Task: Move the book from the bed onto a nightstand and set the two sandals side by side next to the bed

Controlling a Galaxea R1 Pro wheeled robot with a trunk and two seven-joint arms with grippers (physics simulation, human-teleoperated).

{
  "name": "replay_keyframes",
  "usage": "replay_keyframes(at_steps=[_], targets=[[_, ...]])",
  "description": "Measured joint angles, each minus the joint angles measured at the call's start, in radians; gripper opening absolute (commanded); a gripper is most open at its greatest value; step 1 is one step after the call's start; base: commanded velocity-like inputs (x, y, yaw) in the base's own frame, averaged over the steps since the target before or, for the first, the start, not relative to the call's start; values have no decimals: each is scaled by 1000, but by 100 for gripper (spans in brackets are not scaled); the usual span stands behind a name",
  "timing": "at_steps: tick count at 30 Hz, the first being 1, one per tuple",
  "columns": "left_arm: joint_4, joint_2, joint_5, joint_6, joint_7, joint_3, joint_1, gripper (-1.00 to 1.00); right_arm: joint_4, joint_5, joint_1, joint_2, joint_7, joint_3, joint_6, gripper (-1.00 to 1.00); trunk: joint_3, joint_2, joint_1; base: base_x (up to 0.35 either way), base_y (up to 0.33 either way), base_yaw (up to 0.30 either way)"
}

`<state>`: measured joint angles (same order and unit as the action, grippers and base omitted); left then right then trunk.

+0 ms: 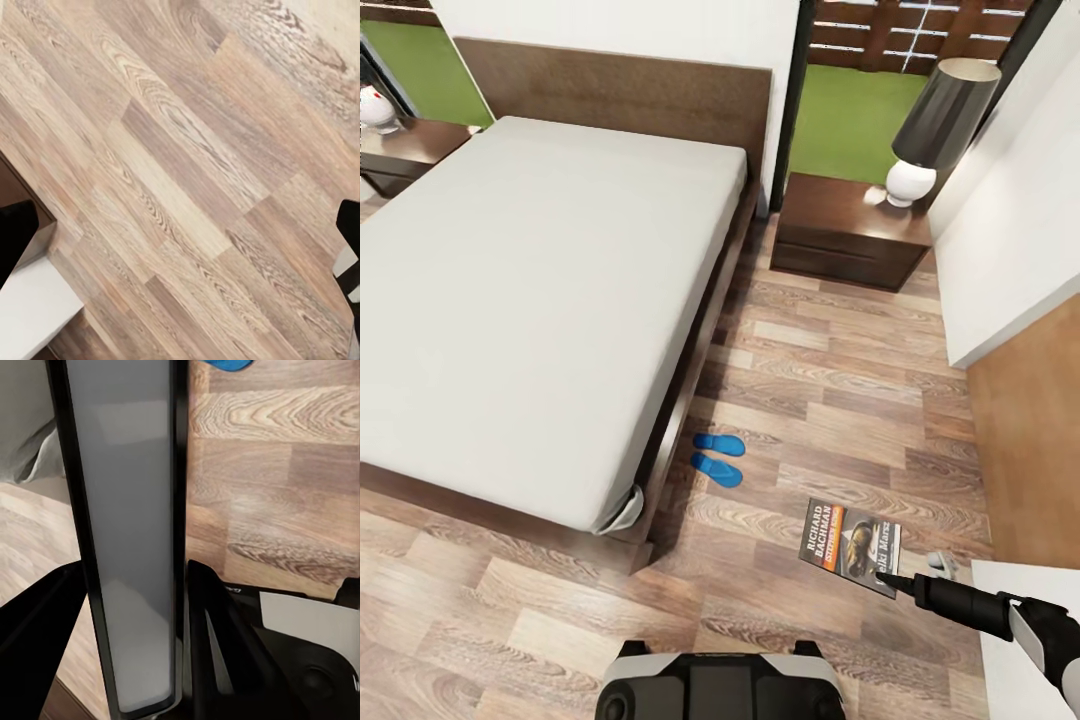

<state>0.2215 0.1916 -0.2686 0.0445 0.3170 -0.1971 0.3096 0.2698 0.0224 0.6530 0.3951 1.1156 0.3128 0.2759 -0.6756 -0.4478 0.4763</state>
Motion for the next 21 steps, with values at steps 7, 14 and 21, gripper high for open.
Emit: replay_keyframes(at_steps=[7,14,21], targets=[[0,0,0,1,0,0,0,100,0,0,0,2,1,1,1,-100,12,0,0,0,0,0],[0,0,0,15,-1,0,-9,100,0,-1,0,3,2,3,2,-100,23,0,0,0,0,0],[0,0,-1,23,-1,1,-20,100,0,-1,0,2,36,3,3,-100,35,0,0,0,0,0]])
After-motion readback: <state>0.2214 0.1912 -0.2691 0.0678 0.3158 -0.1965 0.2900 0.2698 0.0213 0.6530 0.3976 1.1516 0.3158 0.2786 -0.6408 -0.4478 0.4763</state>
